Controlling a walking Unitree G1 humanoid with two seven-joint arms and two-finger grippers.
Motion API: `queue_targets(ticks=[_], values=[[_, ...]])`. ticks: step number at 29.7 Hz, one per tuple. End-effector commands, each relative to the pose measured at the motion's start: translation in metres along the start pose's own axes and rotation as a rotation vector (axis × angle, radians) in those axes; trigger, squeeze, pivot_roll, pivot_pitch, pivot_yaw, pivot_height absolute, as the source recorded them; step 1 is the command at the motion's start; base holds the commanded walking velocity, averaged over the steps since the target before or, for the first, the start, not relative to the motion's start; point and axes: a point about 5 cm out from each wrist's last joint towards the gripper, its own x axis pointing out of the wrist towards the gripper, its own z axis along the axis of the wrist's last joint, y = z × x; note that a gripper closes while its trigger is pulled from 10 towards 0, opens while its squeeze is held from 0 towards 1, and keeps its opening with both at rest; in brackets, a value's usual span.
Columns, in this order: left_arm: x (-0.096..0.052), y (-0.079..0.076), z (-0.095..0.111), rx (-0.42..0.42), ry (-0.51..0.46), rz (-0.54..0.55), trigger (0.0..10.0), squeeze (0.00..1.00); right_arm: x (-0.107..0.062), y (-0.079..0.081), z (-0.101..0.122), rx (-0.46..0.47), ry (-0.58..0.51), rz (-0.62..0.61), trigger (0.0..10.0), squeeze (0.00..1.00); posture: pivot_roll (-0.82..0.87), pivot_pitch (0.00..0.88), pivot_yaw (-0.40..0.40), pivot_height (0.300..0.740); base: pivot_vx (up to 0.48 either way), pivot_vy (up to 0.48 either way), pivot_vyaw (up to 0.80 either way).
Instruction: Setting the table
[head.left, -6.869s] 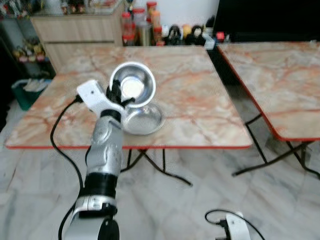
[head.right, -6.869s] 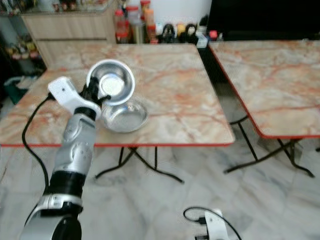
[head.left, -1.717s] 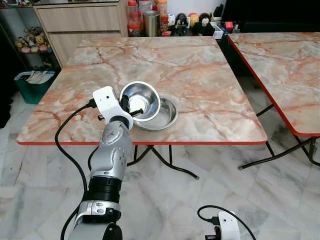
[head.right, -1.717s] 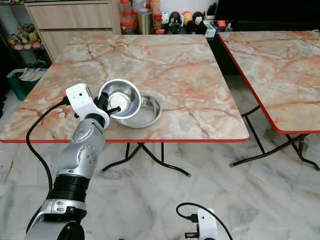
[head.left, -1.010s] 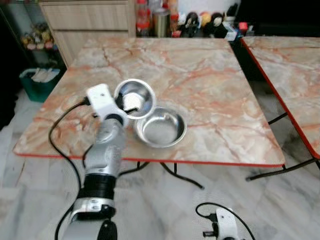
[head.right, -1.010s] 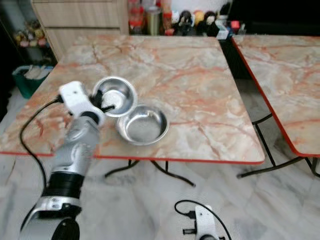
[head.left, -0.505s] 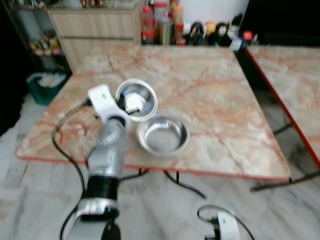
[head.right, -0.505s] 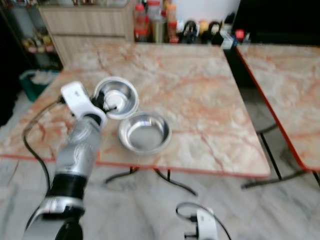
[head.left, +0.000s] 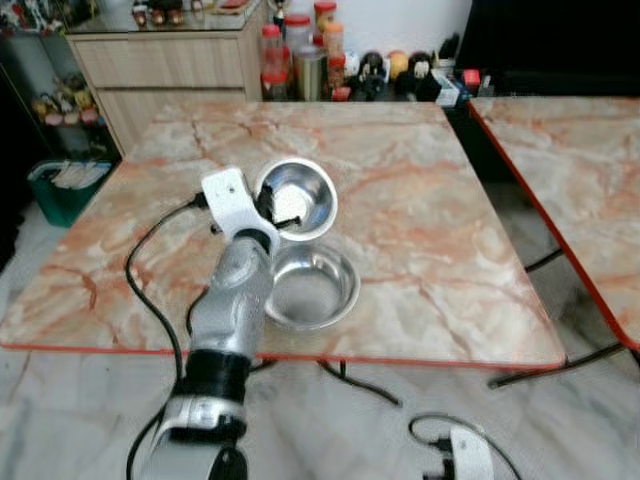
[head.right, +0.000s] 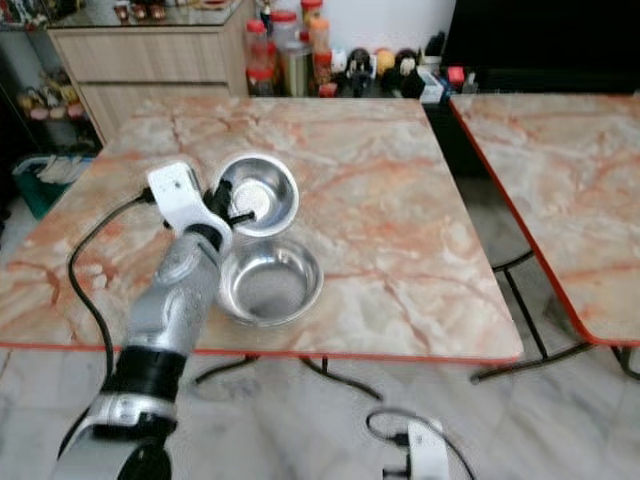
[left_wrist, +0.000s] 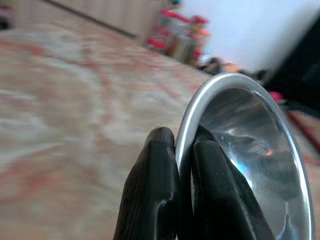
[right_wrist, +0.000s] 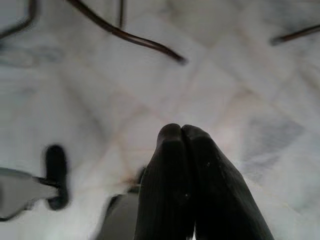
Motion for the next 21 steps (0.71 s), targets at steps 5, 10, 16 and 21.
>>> queue_targets(ticks=[5, 10, 16, 21], values=[[-0.001, -0.009, 0.002, -0.005, -0.012, -0.024, 10.0, 0.0, -0.001, -0.005, -0.003, 0.001, 0.004, -0.015, 10.0, 0.0, 0.0, 0.072, -0.014, 0.74, 0.271, 0.0, 0.0], [-0.005, -0.01, -0.003, -0.038, 0.022, -0.059, 10.0, 0.0, -0.001, -0.005, -0.003, -0.001, 0.007, -0.013, 10.0, 0.0, 0.0, 0.072, -0.013, 0.74, 0.108, 0.0, 0.0], [-0.015, -0.003, -0.018, -0.161, 0.136, -0.093, 10.0, 0.0, -0.002, -0.005, -0.006, -0.015, 0.02, -0.013, 10.0, 0.0, 0.01, 0.075, -0.01, 0.74, 0.0, 0.0, 0.0], [-0.025, -0.011, -0.031, -0.231, 0.256, -0.165, 10.0, 0.0, -0.001, -0.004, -0.005, -0.019, 0.018, -0.008, 10.0, 0.0, 0.01, 0.075, -0.01, 0.74, 0.0, 0.0, 0.0]])
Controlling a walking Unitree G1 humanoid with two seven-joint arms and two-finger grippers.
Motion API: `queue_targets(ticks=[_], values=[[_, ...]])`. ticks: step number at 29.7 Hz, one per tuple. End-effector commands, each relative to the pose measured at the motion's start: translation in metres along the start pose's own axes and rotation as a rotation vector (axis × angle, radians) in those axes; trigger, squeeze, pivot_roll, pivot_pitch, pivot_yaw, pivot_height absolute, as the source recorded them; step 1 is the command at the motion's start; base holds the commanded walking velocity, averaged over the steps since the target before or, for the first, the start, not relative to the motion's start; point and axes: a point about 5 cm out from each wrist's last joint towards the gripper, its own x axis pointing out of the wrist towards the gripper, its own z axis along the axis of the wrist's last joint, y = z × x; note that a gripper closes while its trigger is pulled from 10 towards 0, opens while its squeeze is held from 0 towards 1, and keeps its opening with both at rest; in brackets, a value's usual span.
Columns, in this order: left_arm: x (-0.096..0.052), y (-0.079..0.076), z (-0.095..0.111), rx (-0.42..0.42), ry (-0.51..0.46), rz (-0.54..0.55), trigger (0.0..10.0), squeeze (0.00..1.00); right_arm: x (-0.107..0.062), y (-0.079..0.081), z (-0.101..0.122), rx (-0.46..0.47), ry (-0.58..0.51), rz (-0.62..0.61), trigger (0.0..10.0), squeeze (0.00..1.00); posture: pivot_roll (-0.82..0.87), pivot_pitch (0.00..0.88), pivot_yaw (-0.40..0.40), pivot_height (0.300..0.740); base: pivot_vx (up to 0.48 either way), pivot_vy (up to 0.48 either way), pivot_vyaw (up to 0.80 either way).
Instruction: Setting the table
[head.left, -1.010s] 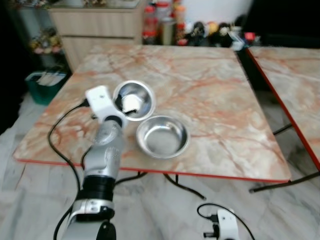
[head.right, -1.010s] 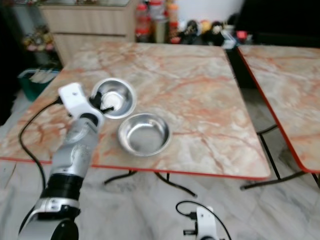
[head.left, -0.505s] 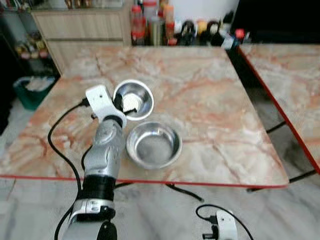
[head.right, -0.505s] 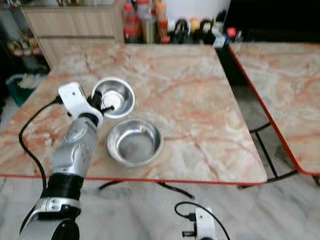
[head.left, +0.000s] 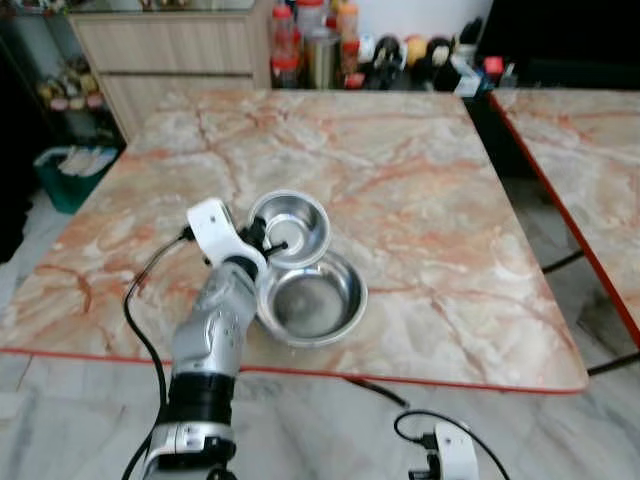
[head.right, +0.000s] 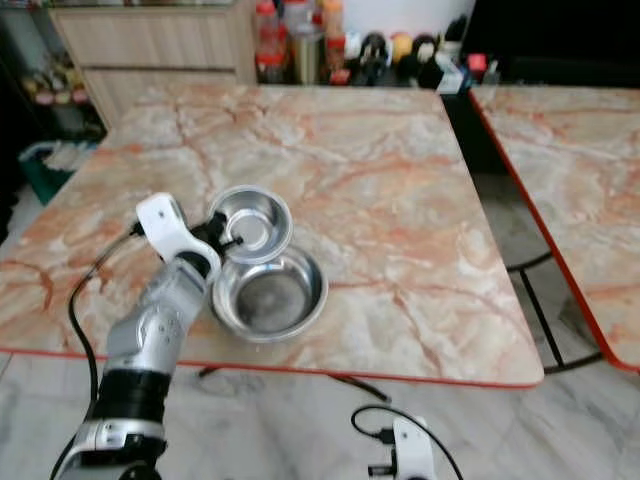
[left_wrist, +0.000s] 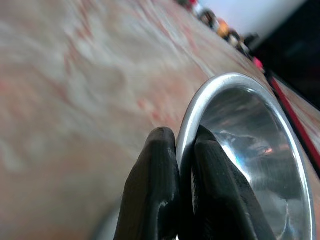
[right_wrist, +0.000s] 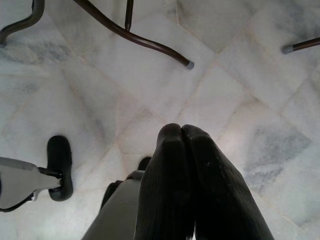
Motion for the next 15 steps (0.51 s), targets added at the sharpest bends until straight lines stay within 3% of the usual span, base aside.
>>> queue_targets(ticks=[1, 8, 15], values=[[-0.004, -0.008, 0.001, -0.02, 0.017, -0.052, 10.0, 0.0, -0.001, 0.001, -0.004, 0.003, 0.011, 0.002, 10.0, 0.0, 0.01, 0.068, -0.006, 0.74, 0.0, 0.0, 0.0], [-0.008, -0.025, -0.004, 0.039, 0.071, -0.138, 10.0, 0.0, -0.001, 0.002, -0.004, 0.004, 0.012, 0.007, 10.0, 0.0, 0.0, 0.056, -0.003, 0.74, 0.0, 0.0, 0.0], [-0.009, -0.026, -0.008, 0.131, 0.122, -0.094, 10.0, 0.0, -0.001, 0.004, -0.005, 0.002, 0.016, 0.015, 10.0, 0.0, 0.01, 0.048, 0.004, 0.74, 0.0, 0.0, 0.0]])
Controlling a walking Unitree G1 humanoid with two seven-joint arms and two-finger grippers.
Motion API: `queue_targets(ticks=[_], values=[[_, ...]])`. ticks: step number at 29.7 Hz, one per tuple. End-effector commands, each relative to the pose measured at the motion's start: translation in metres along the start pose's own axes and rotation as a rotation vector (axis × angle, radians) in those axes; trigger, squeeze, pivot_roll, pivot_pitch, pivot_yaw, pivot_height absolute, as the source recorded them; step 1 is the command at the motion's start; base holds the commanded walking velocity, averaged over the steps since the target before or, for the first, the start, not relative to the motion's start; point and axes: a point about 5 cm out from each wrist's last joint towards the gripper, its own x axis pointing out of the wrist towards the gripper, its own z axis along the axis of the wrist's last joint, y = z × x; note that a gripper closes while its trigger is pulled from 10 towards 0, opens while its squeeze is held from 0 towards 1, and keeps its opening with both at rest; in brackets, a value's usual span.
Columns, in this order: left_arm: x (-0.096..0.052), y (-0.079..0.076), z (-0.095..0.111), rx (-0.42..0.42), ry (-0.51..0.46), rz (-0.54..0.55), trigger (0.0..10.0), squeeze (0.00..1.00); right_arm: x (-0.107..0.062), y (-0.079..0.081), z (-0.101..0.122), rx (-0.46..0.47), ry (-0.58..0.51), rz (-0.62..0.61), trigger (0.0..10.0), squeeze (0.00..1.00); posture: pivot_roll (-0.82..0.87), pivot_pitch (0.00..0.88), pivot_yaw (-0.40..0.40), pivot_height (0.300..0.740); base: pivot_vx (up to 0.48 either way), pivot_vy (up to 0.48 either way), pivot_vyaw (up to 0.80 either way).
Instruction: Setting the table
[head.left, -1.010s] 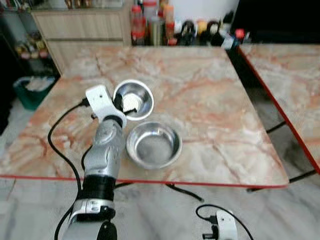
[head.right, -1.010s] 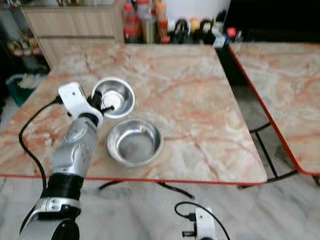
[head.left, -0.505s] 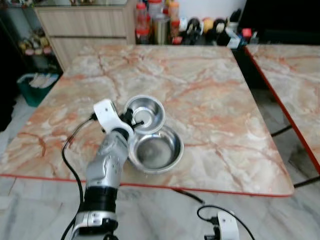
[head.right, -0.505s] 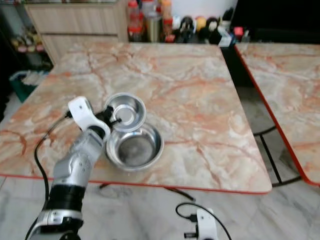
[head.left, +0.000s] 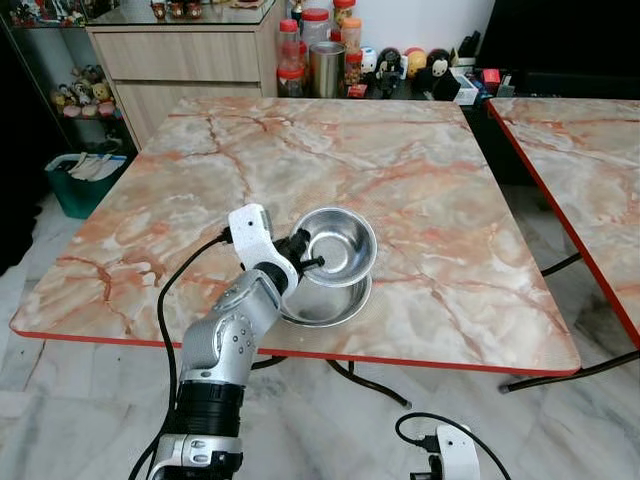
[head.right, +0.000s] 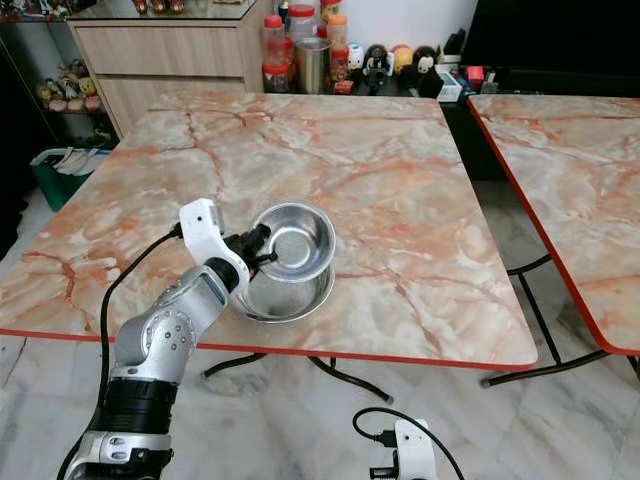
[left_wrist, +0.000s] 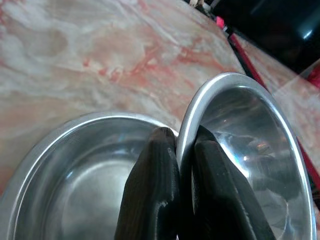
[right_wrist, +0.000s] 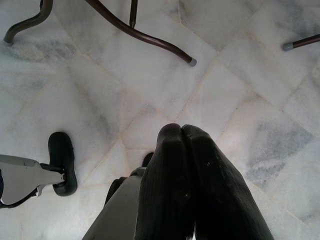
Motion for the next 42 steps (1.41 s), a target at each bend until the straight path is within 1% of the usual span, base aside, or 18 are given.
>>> queue_targets(ticks=[1, 4, 6, 10, 14, 17, 23, 27, 30, 42], values=[[-0.001, -0.001, 0.002, 0.037, -0.004, 0.023, 10.0, 0.0, 0.0, 0.002, -0.002, 0.0, 0.009, 0.005, 10.0, 0.0, 0.01, 0.048, 0.004, 0.74, 0.0, 0.0, 0.0], [0.003, 0.004, 0.005, 0.052, -0.032, 0.101, 10.0, 0.0, 0.0, 0.003, -0.003, 0.001, 0.01, 0.008, 10.0, 0.0, 0.0, 0.049, 0.007, 0.74, 0.0, 0.0, 0.0], [0.004, 0.005, 0.006, 0.028, -0.031, 0.111, 10.0, 0.0, 0.0, 0.003, -0.002, 0.003, 0.009, 0.009, 10.0, 0.0, 0.0, 0.053, 0.006, 0.74, 0.0, 0.0, 0.0], [0.004, 0.007, 0.005, 0.038, -0.001, 0.142, 10.0, 0.0, 0.0, 0.003, -0.003, 0.008, 0.012, 0.007, 10.0, 0.0, 0.0, 0.064, 0.004, 0.74, 0.0, 0.0, 0.0], [0.002, 0.01, -0.001, 0.05, 0.051, 0.145, 10.0, 0.0, -0.001, 0.002, -0.005, 0.01, 0.018, 0.004, 10.0, 0.0, 0.0, 0.073, 0.0, 0.74, 0.0, 0.0, 0.0], [0.0, 0.012, -0.003, 0.067, 0.072, 0.154, 10.0, 0.0, -0.001, 0.002, -0.005, 0.01, 0.019, 0.005, 10.0, 0.0, 0.0, 0.073, 0.0, 0.74, 0.0, 0.0, 0.0], [0.0, 0.012, -0.004, 0.068, 0.087, 0.16, 10.0, 0.0, -0.001, 0.002, -0.005, 0.009, 0.018, 0.006, 10.0, 0.0, 0.01, 0.077, 0.0, 0.74, 0.0, 0.0, 0.0], [0.0, 0.014, -0.008, 0.085, 0.128, 0.179, 10.0, 0.0, -0.001, 0.002, -0.004, 0.013, 0.017, 0.005, 10.0, 0.0, 0.0, 0.081, -0.001, 0.74, 0.0, 0.0, 0.0], [0.001, 0.014, -0.011, 0.099, 0.153, 0.172, 10.0, 0.0, -0.001, 0.001, -0.004, 0.015, 0.017, 0.003, 10.0, 0.0, 0.0, 0.08, -0.002, 0.74, 0.0, 0.0, 0.0], [0.003, 0.014, -0.013, 0.112, 0.164, 0.18, 10.0, 0.0, 0.0, 0.002, -0.003, 0.015, 0.015, 0.005, 10.0, 0.0, 0.0, 0.08, -0.003, 0.74, 0.0, 0.0, 0.0]])
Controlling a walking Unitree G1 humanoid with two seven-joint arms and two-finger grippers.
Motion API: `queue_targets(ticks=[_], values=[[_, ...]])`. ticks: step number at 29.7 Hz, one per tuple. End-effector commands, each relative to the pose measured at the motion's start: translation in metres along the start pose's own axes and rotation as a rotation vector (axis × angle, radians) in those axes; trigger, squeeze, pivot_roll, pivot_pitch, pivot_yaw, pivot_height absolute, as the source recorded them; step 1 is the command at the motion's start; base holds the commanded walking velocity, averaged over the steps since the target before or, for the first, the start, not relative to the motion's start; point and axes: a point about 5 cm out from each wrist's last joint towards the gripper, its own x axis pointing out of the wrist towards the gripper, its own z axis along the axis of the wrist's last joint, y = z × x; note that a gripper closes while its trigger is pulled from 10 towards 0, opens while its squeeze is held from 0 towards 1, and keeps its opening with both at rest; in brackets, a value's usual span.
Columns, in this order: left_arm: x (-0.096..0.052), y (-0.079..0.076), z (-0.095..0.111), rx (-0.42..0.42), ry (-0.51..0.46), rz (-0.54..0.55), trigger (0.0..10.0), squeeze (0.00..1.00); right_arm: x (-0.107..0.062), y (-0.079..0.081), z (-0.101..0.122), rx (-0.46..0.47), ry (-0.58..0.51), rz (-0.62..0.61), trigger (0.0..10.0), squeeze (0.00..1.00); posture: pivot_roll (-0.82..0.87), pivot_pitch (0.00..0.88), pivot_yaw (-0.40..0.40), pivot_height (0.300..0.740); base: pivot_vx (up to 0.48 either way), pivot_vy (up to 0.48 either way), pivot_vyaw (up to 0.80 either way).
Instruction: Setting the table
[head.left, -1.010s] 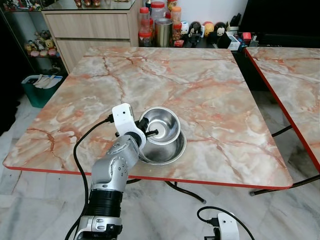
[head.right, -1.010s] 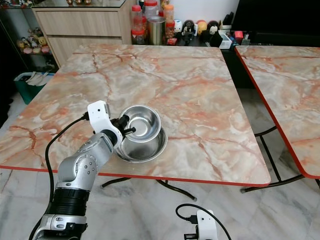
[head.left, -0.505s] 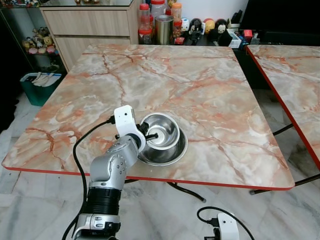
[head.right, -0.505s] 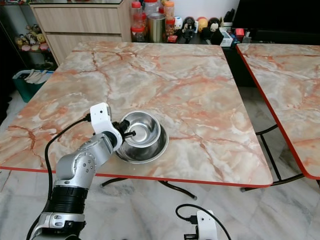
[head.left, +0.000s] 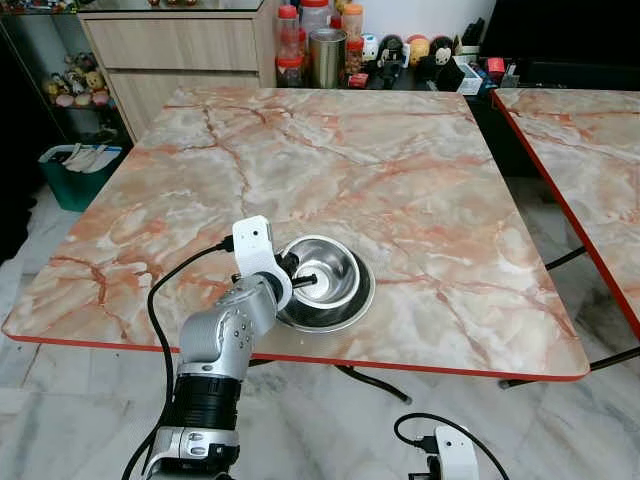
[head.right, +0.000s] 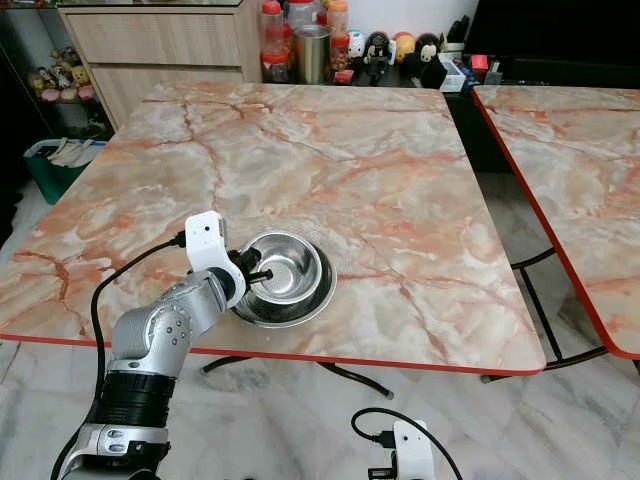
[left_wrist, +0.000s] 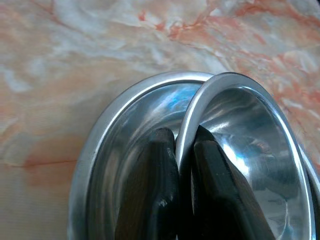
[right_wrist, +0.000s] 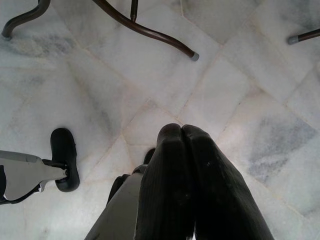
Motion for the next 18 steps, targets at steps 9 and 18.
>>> queue_targets(ticks=[9, 18], values=[[0.003, 0.0001, -0.0044, 0.019, 0.031, 0.013, 10.0, 0.0, -0.0004, -0.0011, -0.0022, 0.011, 0.012, -0.004, 10.0, 0.0, 0.0, 0.079, -0.005, 0.74, 0.0, 0.0, 0.0], [0.0048, -0.0003, -0.0041, 0.009, 0.025, 0.021, 10.0, 0.0, -0.0006, -0.0011, -0.0028, 0.012, 0.014, -0.003, 10.0, 0.0, 0.0, 0.083, -0.004, 0.74, 0.0, 0.0, 0.0]])
